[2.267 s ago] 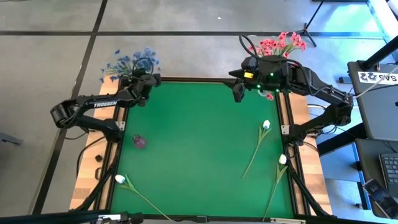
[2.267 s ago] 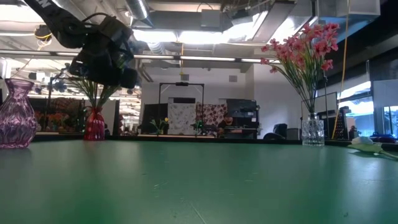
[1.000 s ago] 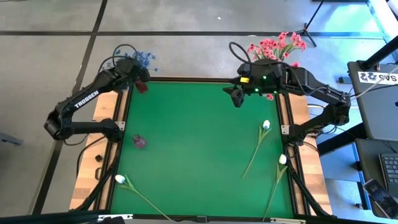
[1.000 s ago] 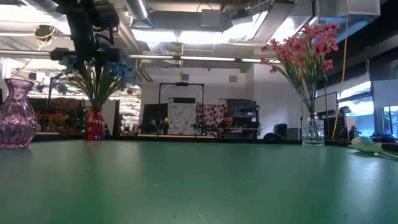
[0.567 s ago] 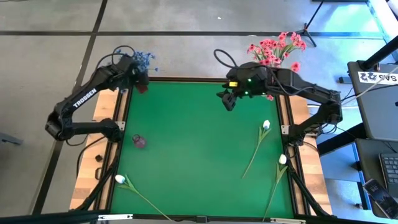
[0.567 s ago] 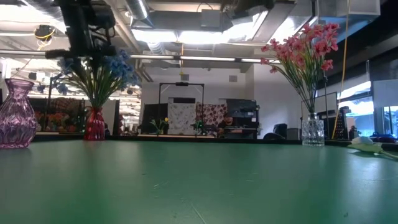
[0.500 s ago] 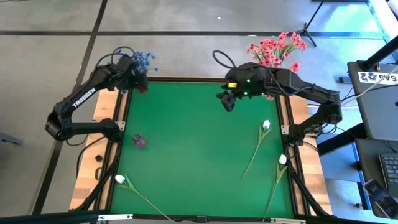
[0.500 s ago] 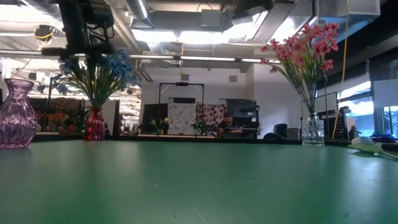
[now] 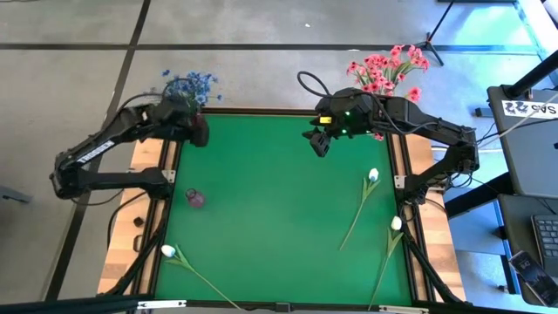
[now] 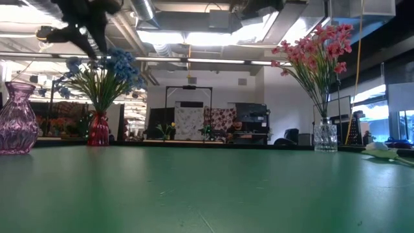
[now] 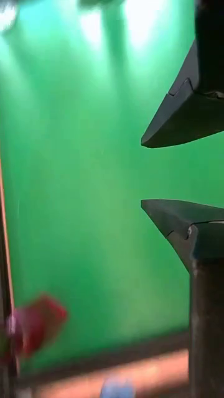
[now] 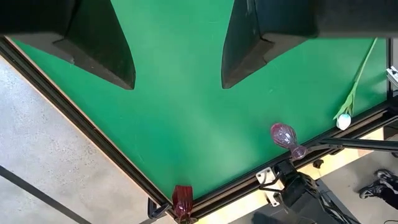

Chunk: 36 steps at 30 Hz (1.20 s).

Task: Sort flowers into vase by color
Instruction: Put the top white tulip into the purple vase

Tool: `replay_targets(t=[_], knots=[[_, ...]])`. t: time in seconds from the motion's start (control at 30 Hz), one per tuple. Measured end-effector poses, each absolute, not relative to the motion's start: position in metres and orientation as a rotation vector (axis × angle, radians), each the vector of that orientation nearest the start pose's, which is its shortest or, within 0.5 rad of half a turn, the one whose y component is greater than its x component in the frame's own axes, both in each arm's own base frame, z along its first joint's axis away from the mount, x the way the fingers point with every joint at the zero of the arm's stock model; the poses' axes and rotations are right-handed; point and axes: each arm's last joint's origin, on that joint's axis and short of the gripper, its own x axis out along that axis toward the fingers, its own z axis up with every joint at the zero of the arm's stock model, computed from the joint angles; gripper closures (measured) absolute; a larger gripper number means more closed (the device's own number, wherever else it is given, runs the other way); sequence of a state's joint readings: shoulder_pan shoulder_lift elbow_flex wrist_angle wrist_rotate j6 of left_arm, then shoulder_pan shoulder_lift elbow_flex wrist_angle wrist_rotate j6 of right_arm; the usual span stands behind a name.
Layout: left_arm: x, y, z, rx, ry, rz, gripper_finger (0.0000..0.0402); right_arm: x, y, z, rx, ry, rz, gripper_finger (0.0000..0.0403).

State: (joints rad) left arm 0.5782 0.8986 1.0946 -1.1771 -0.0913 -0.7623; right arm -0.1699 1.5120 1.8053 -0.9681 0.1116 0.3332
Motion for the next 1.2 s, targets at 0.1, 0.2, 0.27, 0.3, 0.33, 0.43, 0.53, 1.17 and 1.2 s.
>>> replay_targets(t=[0.1,0.2,0.27,0.3,0.33,0.43,0.53,1.17,1.2], knots=[[0.121,0.062,0.345,-0.887,0.626,0.836,0.026,0.292,-0.053,0.435,0.34,0.626,-0.382,0.0164],[0.134,0.048,0.356,-0.836,0.52,0.667,0.026,0.293,-0.053,0.433,0.38,0.632,-0.397,0.0164],[0.144,0.037,0.365,-0.783,0.446,0.535,0.026,0.294,-0.051,0.429,0.42,0.661,-0.411,0.0164],[0.149,0.032,0.369,-0.755,0.415,0.473,0.026,0.294,-0.048,0.426,0.434,0.689,-0.42,0.0164],[0.153,0.027,0.373,-0.732,0.382,0.424,0.026,0.295,-0.044,0.423,0.442,0.708,-0.437,0.0164],[0.164,0.012,0.379,-0.673,0.328,0.332,0.026,0.297,-0.025,0.416,0.46,0.758,-0.478,0.0164],[0.173,0.0,0.379,-0.633,0.323,0.292,0.026,0.3,0.002,0.408,0.489,0.794,-0.524,0.0164],[0.253,-0.071,0.344,-0.555,0.371,0.159,0.026,0.226,0.124,0.256,0.818,1.184,-1.258,0.0164],[0.256,-0.074,0.344,-0.557,0.358,0.145,0.026,0.222,0.118,0.245,0.821,1.191,-1.307,0.0164]])
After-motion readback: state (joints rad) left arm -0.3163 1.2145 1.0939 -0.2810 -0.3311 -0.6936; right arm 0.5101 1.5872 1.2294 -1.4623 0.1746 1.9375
